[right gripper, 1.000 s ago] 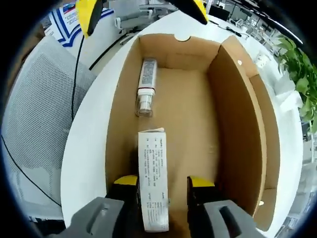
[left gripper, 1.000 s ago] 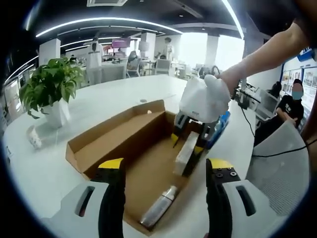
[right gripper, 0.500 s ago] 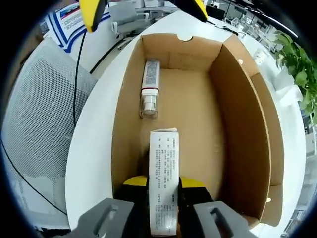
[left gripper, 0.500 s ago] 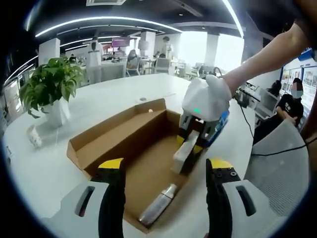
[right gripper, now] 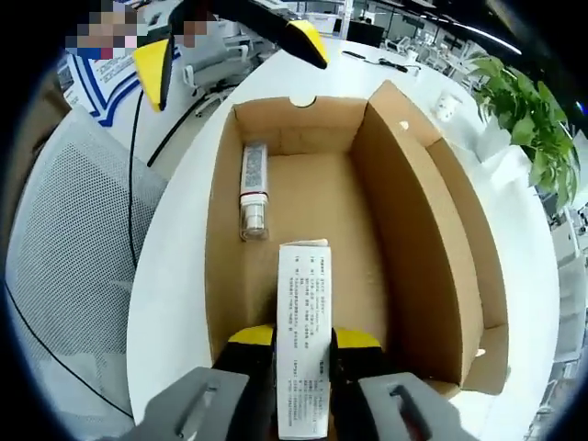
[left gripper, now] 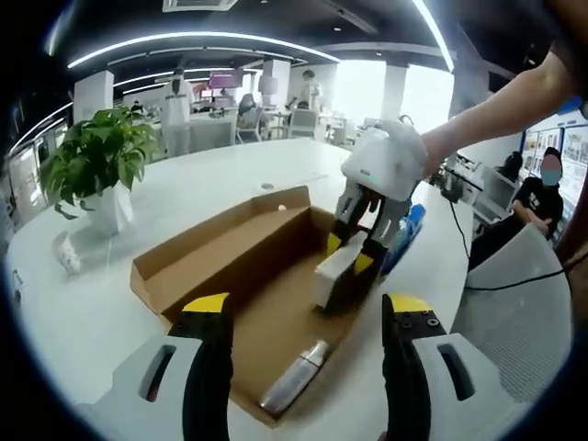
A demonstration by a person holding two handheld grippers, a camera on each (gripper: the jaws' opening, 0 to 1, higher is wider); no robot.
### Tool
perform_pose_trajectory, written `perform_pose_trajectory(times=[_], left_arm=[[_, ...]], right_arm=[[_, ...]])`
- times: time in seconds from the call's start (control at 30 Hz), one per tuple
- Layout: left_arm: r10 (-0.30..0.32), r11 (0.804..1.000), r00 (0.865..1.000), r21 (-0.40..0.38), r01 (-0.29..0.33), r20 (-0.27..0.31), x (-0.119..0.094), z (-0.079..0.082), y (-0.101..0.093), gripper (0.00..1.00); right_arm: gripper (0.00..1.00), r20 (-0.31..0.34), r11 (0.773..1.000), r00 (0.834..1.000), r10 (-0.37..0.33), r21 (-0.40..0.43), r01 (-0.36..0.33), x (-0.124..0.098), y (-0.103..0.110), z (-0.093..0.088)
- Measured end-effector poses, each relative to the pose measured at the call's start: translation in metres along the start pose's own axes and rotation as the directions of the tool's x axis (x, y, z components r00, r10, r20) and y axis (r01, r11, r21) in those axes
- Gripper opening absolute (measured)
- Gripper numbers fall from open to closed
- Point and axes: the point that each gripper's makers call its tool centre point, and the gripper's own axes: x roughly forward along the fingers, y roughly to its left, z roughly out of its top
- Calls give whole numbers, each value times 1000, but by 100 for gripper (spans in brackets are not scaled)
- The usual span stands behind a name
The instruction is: Operate the shoe box by opening the lid, removing the specified soft item, and placing it in the target area until the item is outside and the box remains undamaged.
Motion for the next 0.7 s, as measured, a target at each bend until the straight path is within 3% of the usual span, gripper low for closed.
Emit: perform_pose_trajectory(times=[0.47,0.7], left_arm=[[-8,1000,1000,14,8,7,-4,5,-4,66],[-16,1000,1000,23,16,15,-4,10,-8,67]], right_arm=[[17,56,998,996,-66,8,65,-34,-11,19],[17,68,995,992,-102,20,101,-56,-18,19]])
